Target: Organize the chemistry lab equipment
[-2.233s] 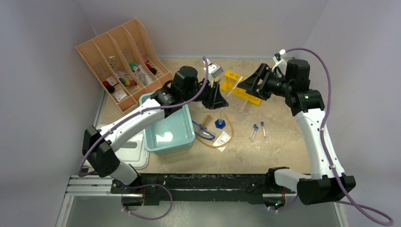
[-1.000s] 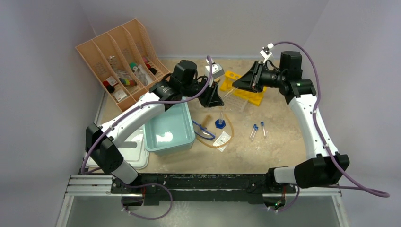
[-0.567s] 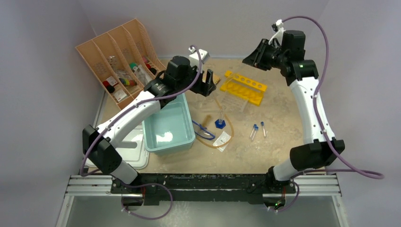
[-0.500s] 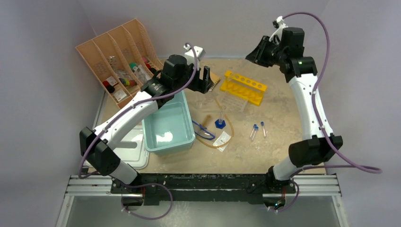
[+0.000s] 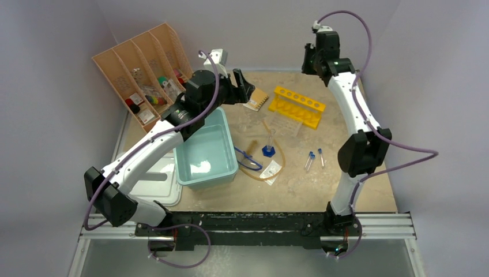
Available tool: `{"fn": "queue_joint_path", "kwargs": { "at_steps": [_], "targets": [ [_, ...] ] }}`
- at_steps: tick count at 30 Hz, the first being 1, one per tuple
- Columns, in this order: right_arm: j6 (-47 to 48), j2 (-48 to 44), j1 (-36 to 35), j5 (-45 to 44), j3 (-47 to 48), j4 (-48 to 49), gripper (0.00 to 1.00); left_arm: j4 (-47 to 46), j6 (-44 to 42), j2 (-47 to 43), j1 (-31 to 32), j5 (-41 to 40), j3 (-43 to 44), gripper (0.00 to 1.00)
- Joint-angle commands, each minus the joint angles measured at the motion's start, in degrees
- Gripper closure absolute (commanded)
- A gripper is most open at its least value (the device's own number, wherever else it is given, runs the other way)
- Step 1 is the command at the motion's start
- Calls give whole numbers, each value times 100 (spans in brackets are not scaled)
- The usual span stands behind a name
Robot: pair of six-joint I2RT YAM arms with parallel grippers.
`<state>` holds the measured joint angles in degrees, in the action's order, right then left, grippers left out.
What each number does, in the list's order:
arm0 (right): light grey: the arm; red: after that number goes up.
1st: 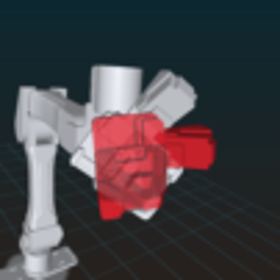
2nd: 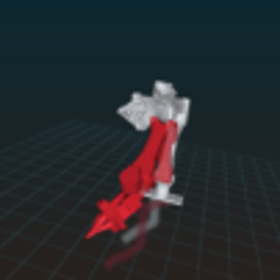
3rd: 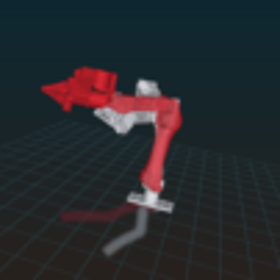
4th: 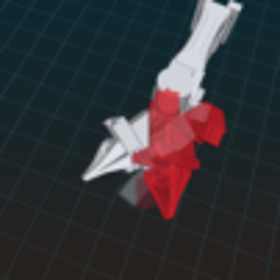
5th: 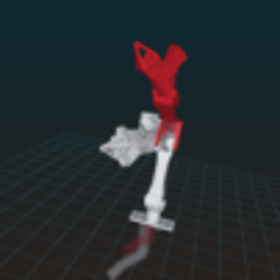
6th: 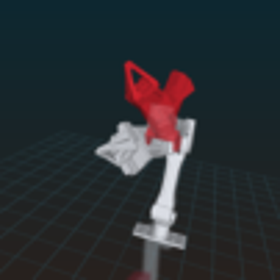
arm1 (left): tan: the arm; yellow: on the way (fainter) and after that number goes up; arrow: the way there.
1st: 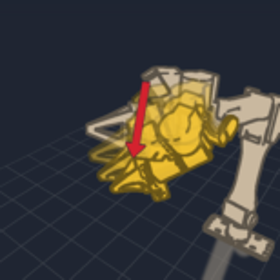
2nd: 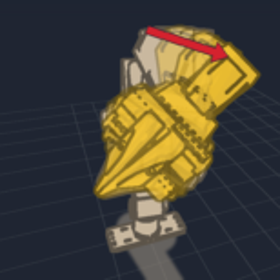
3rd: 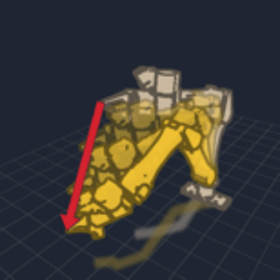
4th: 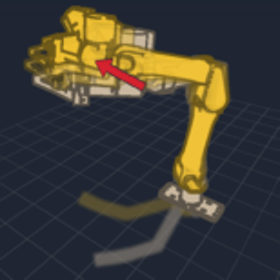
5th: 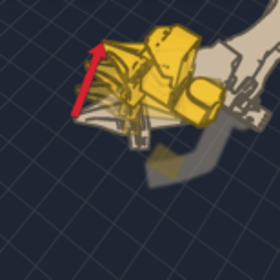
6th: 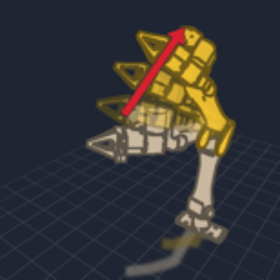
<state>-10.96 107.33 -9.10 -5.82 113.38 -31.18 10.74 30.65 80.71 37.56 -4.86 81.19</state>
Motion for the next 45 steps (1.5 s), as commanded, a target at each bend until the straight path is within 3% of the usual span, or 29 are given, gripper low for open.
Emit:
{"fn": "queue_joint_path", "kwargs": {
  "at_steps": [1, 12, 26, 41, 45],
  "targets": [
    [476, 76, -396, -559, 364, 733, 86, -271, 111, 5, -5, -549, 36, 27],
    [649, 411, -727, -358, 324, 1192, 88, -17, -248, 214, -5, -617, 65, 29],
    [624, 845, -753, -92, 424, 928, 88, 95, -297, 293, -9, -603, 59, 29],
    [738, 1294, -743, -1126, 439, 806, 89, 178, -206, 297, -7, -638, -9, 29],
    [666, 1351, -742, -1004, 389, 856, 89, 152, -136, 305, -4, -622, -73, 29]
  ]
}}
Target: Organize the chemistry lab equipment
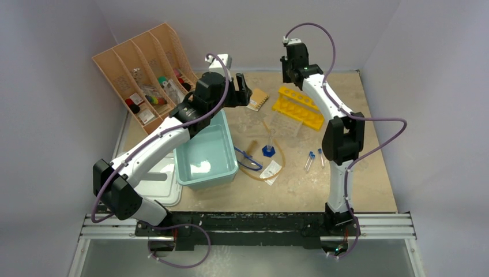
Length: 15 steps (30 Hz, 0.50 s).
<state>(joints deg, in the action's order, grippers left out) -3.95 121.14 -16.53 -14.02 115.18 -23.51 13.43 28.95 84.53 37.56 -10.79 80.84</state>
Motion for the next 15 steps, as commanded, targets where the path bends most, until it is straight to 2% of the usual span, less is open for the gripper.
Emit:
{"fn": "queue_joint_path", "kwargs": {
  "at_steps": [1, 15],
  "targets": [
    [-67, -17, 8, -120, 189, 96, 89, -121, 44, -83, -7, -29, -53, 29],
    [-342, -22, 89, 176, -194, 253, 88, -117, 26, -171, -3, -95, -189, 29]
  ]
}}
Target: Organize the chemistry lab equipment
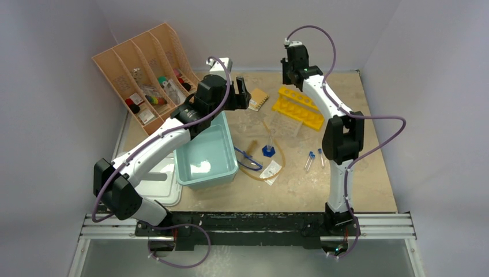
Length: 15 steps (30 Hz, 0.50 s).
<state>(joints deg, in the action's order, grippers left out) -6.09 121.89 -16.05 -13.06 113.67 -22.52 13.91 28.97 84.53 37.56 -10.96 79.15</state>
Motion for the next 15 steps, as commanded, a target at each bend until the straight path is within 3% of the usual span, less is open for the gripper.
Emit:
{"fn": "queue_joint_path", "kwargs": {
  "at_steps": [1, 6, 12, 15],
  "targets": [
    [-137, -87, 35, 84, -70, 187, 88, -169, 17, -166, -8, -81, -20, 29],
    [-115, -140, 35, -172, -313, 477, 86, -167, -19, -165, -6, -98, -6, 29],
    [-6, -323, 38, -179, -534, 669, 75, -164, -47, -165, -7, -110, 1, 29],
    [-11, -460, 41, -108, -456, 568, 59, -146, -66, -165, -8, -124, 17, 29]
  ]
}}
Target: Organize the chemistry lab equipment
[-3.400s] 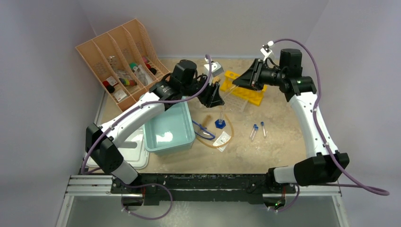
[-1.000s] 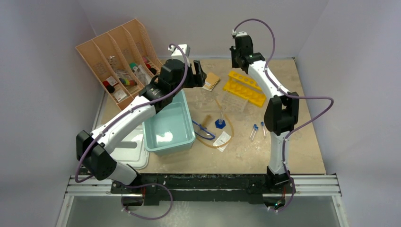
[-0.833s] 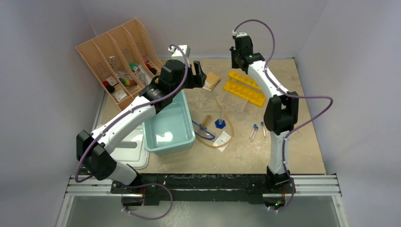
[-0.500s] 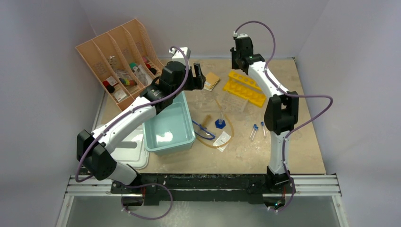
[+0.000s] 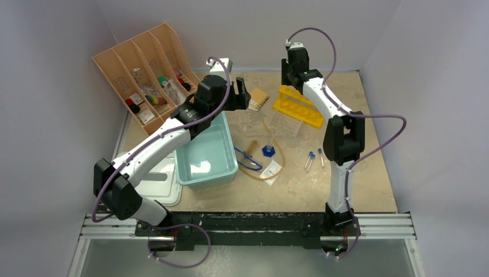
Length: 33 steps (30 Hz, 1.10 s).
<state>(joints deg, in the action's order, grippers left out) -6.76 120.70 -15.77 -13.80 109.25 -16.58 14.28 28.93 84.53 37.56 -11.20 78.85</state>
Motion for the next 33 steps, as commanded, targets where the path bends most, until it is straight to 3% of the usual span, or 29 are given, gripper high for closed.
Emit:
{"fn": "queue_joint_path", "kwargs": {
  "at_steps": [1, 6, 13, 21, 23, 29, 33],
  "targets": [
    [6, -386, 11, 25, 49, -142, 53, -181, -69, -161, -5, -101, 59, 29],
    [-258, -662, 16, 88, 415, -568, 30, -146, -121, -149, -4, -136, 127, 29],
    [-791, -1478, 151, 106, 338, -1120, 25, -94, -163, -156, -3, -163, 256, 28],
    [-1591, -3013, 307, -105, -1401, -2069, 34, -232, -344, -301, -3, -334, 358, 27],
    [-1794, -3417, 348, -108, -1984, -2270, 40, -277, -376, -326, -7, -286, 362, 27],
    [-2294, -4276, 431, -172, -3627, -2642, 71, -423, -377, -361, -9, -136, 320, 26],
    [-2762, -4429, 448, -129, -4490, -2593, 70, -531, -298, -260, -8, 9, 322, 26]
  ]
}}
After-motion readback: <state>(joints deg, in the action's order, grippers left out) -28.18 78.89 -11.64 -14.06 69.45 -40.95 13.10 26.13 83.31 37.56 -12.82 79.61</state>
